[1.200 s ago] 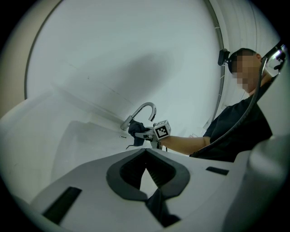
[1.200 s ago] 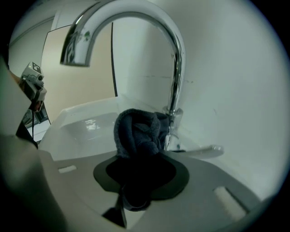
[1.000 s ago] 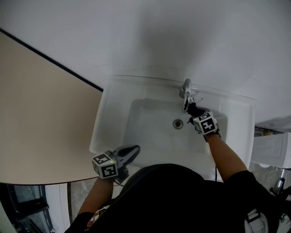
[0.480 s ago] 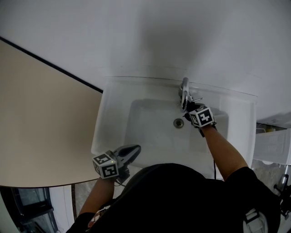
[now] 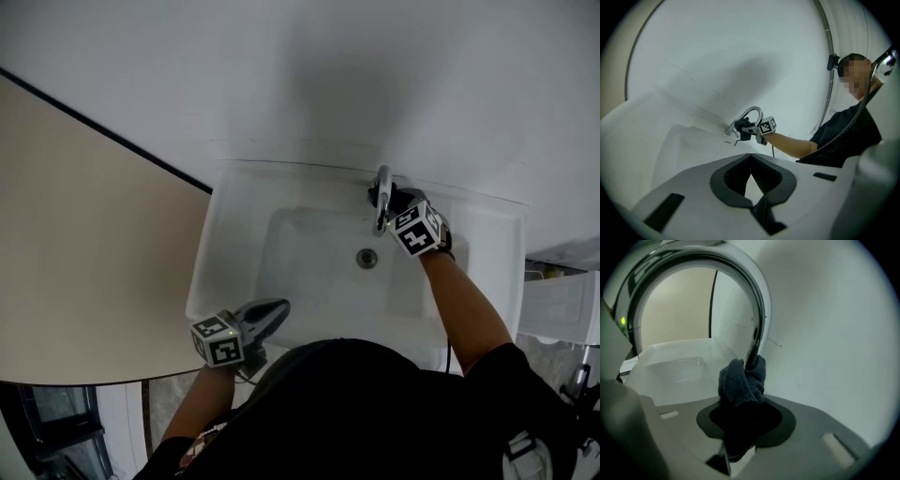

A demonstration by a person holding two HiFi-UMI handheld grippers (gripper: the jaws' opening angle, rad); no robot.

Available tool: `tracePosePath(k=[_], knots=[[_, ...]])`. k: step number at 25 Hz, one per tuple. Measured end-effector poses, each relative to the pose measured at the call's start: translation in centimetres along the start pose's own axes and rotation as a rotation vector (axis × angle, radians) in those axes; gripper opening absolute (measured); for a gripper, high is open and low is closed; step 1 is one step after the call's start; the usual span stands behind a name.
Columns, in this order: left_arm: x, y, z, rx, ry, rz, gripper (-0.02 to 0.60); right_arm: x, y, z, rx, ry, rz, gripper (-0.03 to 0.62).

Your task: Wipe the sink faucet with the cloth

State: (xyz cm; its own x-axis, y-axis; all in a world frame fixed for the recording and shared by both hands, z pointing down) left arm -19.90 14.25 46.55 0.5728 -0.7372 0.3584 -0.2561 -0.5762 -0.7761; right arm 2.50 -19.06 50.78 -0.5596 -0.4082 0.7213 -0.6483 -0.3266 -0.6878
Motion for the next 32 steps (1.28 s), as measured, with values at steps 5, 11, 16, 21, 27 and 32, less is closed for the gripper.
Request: tracePosePath(k=[5,11,16,21,27,32], knots=[[-0.6,-0.3,-0.1,0.0,0.015,0.002,0.0,0.4,2.0,1.1,-0.16,0.033,-0.165,0.098],[-1.0,-0.5,0.2,0.0,0.011,0.006,0.0,1.6,2.9,4.2,-0.343,0.075,-0.318,0.097],[-0.8,-0.8,0.3,-0.005,0.01,0.007,0.0,2.7,2.2,5.0,-0.194,0.269,-0.343,0.089],[-0.7,-0.5,0.3,-0.007,0.017,0.016,0.0,-1.3,2.3,5.1,-0.067,0.553,-0.198,0.091],[-0.7,-0.3,0.0,-0.006,0.017,0.011,0.0,-10.1,2.7,1.4,-0.158,0.846,-0.028,0.092],[0.6,-0.2,0.3,0.0,-0.014,-0.003,0.0,-10.3,3.2,0.4,-0.161,0.844,0.073,0.092]])
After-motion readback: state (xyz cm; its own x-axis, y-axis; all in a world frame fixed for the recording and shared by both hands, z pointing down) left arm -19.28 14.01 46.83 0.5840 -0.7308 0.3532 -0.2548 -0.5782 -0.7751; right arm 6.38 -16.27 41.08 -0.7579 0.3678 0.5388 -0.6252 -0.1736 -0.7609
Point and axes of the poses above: the fingertips, and each gripper's own axes: x forward along the fingers, z to its right, y out of its top, the point moved 10 cm from there along -x, backward along the fingers, and after that the axes turned 11 degrees about x, right-handed, at the moved point
